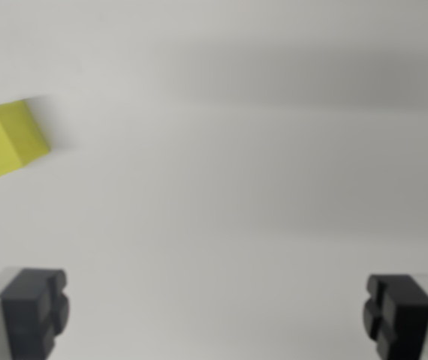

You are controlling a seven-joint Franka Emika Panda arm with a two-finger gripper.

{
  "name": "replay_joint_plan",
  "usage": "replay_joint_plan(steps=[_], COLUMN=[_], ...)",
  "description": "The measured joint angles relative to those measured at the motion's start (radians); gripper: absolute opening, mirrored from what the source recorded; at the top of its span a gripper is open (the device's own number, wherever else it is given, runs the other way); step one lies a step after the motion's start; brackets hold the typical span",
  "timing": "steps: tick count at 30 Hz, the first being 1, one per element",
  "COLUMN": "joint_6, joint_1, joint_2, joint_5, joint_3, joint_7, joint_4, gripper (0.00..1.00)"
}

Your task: Pick yellow cube

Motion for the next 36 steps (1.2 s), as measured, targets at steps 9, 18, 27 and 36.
replay_joint_plan(steps=[9,18,27,36], joint_6=[0.053,0.109,0.162,0.213], joint_1=[0.036,0.073,0.111,0.149], joint_2=[0.025,0.056,0.093,0.135], joint_5=[0.002,0.004,0.006,0.008], joint_3=[0.0,0.0,0.0,0.0], joint_7=[-0.007,-0.014,-0.022,-0.03], joint_4=[-0.026,-0.047,-0.061,-0.067], gripper=[1.0,1.0,1.0,1.0])
